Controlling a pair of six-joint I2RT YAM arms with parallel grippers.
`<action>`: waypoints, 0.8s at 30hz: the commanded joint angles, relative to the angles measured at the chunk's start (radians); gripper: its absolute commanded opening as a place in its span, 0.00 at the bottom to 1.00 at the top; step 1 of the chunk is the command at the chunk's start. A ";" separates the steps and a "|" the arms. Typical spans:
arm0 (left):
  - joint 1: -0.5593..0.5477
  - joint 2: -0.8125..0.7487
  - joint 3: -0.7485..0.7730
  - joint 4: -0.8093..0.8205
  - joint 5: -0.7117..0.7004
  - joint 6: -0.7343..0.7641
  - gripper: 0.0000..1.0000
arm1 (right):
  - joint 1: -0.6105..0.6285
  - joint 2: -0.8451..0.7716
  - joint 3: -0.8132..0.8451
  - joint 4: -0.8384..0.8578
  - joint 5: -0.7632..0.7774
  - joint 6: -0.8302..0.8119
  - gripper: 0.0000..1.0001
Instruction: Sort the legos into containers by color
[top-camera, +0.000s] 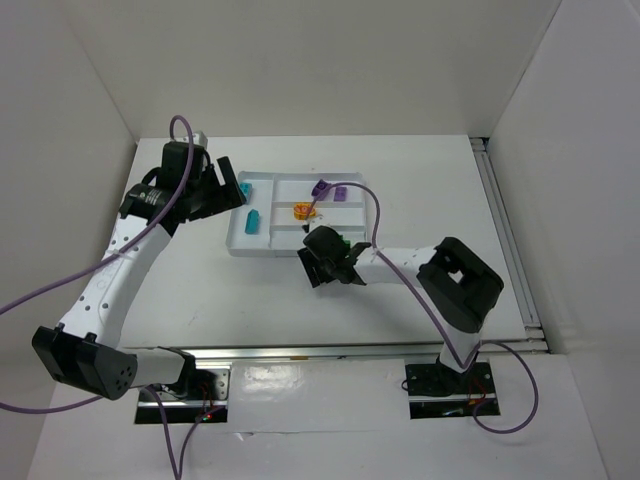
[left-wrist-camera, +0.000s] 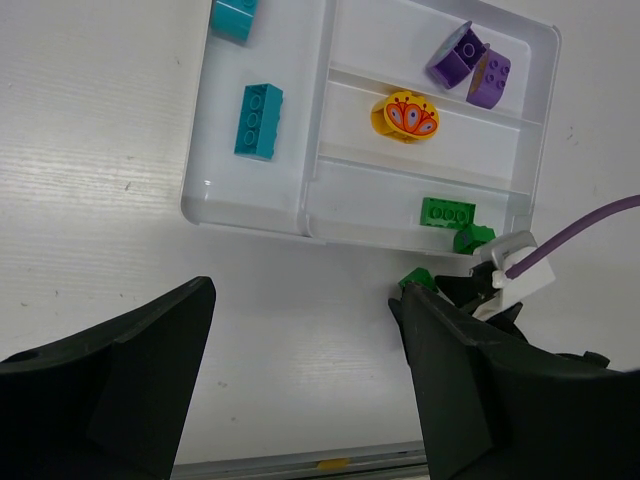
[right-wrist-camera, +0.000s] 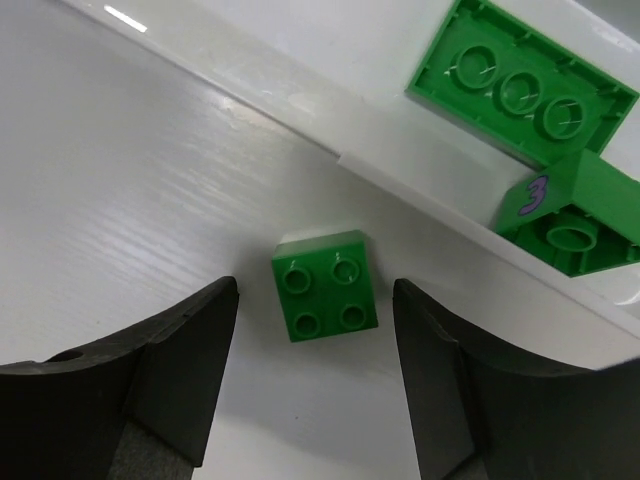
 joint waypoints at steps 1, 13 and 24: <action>0.004 -0.017 0.020 0.024 -0.002 0.024 0.87 | -0.012 0.022 -0.015 0.045 0.010 -0.029 0.69; 0.004 -0.017 0.030 0.024 -0.002 0.024 0.87 | 0.032 -0.185 0.033 -0.099 0.083 -0.031 0.32; 0.004 -0.026 0.030 0.015 -0.002 0.024 0.87 | -0.012 0.062 0.377 -0.139 0.099 -0.029 0.33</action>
